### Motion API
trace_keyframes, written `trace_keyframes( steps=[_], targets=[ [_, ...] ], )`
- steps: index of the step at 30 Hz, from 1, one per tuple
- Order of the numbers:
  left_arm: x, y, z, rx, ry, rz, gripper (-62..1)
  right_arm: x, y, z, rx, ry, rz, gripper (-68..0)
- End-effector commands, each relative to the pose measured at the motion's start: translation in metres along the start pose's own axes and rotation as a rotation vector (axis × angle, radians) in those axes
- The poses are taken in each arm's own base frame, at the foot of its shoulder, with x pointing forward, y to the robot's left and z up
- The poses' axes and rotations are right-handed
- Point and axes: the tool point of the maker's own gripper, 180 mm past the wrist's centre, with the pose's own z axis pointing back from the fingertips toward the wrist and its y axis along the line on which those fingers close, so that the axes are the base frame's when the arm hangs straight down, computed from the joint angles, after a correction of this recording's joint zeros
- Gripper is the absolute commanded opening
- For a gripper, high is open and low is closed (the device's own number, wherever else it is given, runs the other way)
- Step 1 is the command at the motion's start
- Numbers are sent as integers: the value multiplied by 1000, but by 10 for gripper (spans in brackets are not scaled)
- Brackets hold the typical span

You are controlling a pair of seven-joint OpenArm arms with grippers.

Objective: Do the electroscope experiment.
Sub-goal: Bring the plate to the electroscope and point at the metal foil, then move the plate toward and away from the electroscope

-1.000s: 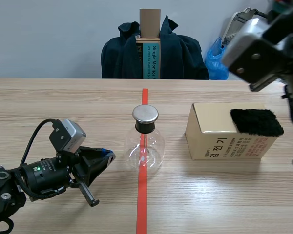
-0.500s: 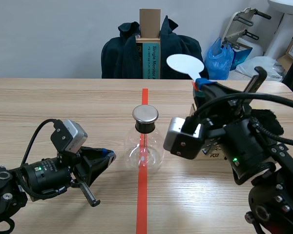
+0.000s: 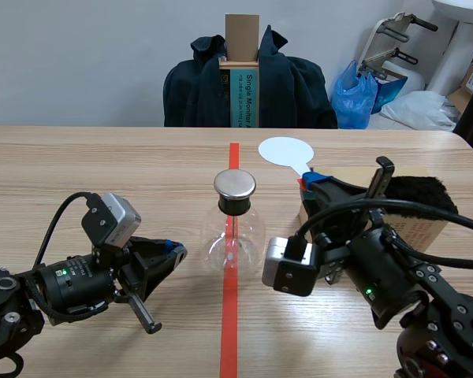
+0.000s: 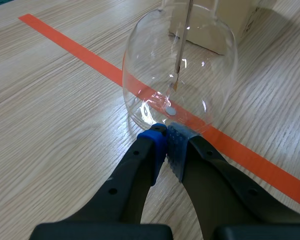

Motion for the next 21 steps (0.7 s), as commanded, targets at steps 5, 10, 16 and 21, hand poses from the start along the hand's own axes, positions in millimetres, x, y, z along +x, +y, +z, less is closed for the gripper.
trace_keyframes(
  steps=[5, 10, 16, 21],
  targets=[
    [11, 2, -3, 5, -38, -2, -590, 3, -18, -5, -54, -49, 25, -669],
    [11, 2, -3, 5, -38, -2, -590, 14, -19, -4, -57, -114, 32, -669],
    [11, 2, -3, 5, -38, -2, -590, 25, -18, -1, -52, -185, 41, -669],
    [11, 2, -3, 5, -38, -2, -590, 34, -17, 1, -50, -237, 43, -669]
  ],
)
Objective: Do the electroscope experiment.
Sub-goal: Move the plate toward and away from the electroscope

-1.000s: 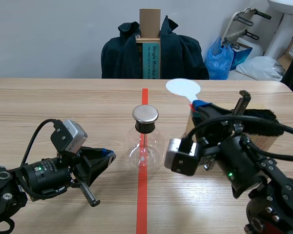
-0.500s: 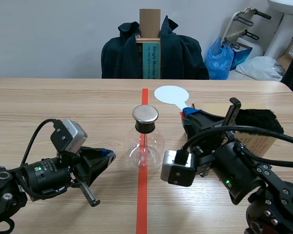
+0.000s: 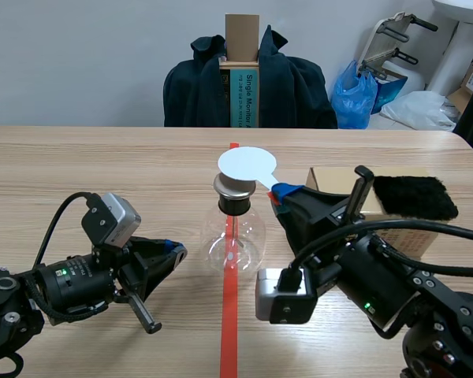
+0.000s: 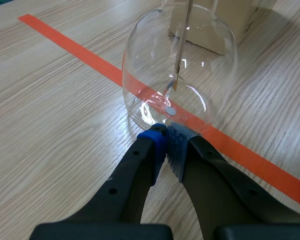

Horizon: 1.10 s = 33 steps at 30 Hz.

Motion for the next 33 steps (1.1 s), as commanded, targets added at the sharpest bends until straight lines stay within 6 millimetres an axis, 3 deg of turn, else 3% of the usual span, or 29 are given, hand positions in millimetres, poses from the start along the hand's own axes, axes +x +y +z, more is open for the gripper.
trace_keyframes(
  steps=[1, 19, 33],
  targets=[
    [11, 2, -3, 5, -38, -2, -590, -4, -17, -4, -48, -11, 33, -669],
    [11, 2, -3, 5, -38, -2, -590, 9, -16, -3, -43, -83, 39, -669],
    [11, 2, -3, 5, -38, -2, -590, -32, -24, 3, -97, 164, 56, -669]
  ],
)
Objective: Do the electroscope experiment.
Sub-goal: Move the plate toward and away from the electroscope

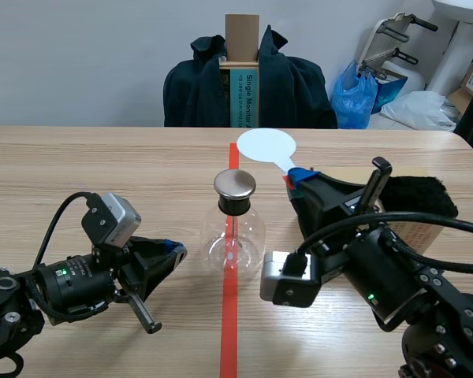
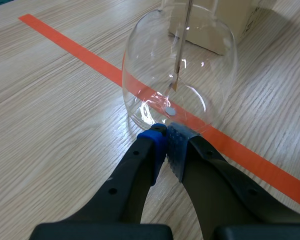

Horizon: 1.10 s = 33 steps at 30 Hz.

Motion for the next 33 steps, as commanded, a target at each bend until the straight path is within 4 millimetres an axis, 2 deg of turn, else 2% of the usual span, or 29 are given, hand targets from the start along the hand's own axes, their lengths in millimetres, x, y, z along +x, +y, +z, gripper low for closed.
trace_keyframes(
  steps=[1, 11, 15, 33],
  targets=[
    [11, 2, -3, 5, -38, -2, -590, -8, -11, -1, -29, 26, 17, -669],
    [11, 2, -3, 5, -38, -2, -590, -37, -7, 8, -9, 181, 22, -669],
    [11, 2, -3, 5, -38, -2, -590, -38, -7, 8, -9, 185, 22, -669],
    [11, 2, -3, 5, -38, -2, -590, 20, -6, 6, -6, -139, 24, -669]
  ],
)
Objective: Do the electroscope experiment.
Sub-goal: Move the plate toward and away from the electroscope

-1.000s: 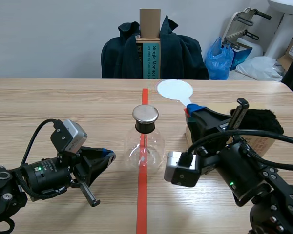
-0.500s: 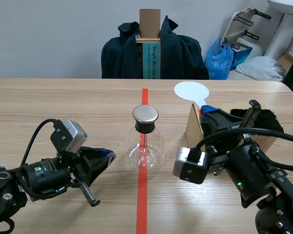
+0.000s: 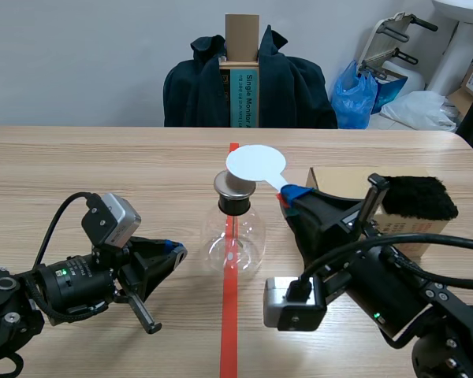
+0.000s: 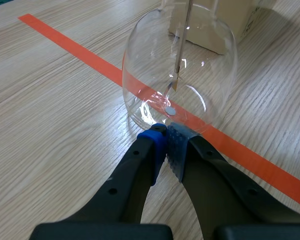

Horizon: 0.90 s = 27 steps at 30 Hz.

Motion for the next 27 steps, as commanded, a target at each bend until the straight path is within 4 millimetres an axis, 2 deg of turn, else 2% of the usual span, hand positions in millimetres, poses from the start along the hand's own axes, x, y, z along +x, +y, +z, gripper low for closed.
trace_keyframes(
  steps=[1, 8, 18, 22, 27],
  targets=[
    [11, 2, -3, 5, -38, -2, -590, -2, -13, -4, -37, -15, 26, -669],
    [11, 2, -3, 5, -38, -2, -590, 11, -13, -3, -36, -86, 26, -669],
    [11, 2, -3, 5, -38, -1, -590, 12, -13, -3, -36, -95, 26, -669],
    [11, 2, -3, 5, -38, -1, -590, 7, -13, -3, -35, -63, 24, -669],
    [11, 2, -3, 5, -38, -1, -590, -15, -8, -4, -8, 58, 13, -669]
  ],
)
